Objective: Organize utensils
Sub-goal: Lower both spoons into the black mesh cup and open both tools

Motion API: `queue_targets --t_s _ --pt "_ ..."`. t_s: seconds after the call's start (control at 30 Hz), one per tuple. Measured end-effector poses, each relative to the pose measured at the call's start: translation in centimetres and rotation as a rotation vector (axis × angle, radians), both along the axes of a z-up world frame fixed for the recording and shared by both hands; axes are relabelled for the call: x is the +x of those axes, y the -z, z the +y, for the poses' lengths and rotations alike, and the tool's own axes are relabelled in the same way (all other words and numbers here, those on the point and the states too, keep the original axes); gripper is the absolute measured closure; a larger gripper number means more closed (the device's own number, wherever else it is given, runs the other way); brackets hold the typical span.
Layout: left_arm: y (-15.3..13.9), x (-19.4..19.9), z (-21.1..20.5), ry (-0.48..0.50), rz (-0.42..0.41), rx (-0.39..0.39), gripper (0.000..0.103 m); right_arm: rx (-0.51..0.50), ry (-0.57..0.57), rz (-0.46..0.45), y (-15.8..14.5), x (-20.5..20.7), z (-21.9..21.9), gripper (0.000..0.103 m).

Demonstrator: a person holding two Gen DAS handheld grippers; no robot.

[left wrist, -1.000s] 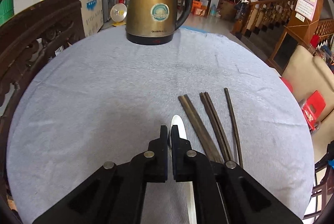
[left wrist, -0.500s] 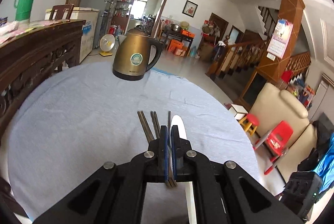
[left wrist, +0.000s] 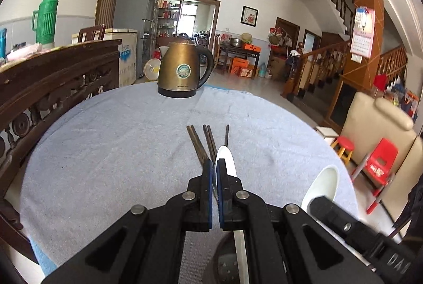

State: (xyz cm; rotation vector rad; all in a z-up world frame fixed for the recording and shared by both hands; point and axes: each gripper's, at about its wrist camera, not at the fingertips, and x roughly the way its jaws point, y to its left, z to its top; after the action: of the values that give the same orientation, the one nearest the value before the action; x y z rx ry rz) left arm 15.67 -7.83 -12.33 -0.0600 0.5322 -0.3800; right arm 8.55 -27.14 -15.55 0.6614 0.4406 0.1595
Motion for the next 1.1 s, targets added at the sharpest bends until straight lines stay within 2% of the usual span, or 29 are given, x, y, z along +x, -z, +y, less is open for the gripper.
queue_targets --t_s 0.27,0.33,0.37,0.4,0.47,0.53,0.6,0.8,1.1 --pt "0.5 -2.2 0.6 0.021 0.039 0.03 0.1 0.023 -0.012 0.007 -0.2 -1.9 0.0 0.095" --pt "0.4 -2.7 1.2 0.02 0.052 0.031 0.095 0.033 -0.015 0.006 -0.3 -2.2 -0.1 0.095" --pt "0.2 -2.9 1.5 0.017 0.057 0.027 0.083 0.039 -0.022 0.007 -0.4 -2.4 0.0 0.095" --pt "0.0 -3.2 1.9 0.009 0.056 0.022 0.067 0.041 -0.026 0.01 -0.6 -2.5 0.0 0.094" --pt "-0.7 -3.7 2.8 -0.024 0.043 0.019 0.048 0.045 -0.032 0.014 -0.8 -2.6 0.0 0.091" --pt "-1.5 -4.4 3.8 -0.054 0.015 0.011 0.047 0.058 -0.037 0.012 -1.0 -2.9 0.0 0.068" --pt "-2.1 -4.7 4.4 -0.078 0.0 0.025 0.043 0.051 -0.024 0.002 -1.2 -3.3 0.0 0.058" --pt "-3.0 -4.5 6.8 -0.141 -0.016 0.032 0.036 0.045 0.006 -0.03 -2.2 -4.3 -0.8 0.058" --pt "-0.5 -0.4 9.4 -0.188 0.109 0.013 0.036 0.08 0.079 0.038 -0.7 -3.1 -3.7 0.058"
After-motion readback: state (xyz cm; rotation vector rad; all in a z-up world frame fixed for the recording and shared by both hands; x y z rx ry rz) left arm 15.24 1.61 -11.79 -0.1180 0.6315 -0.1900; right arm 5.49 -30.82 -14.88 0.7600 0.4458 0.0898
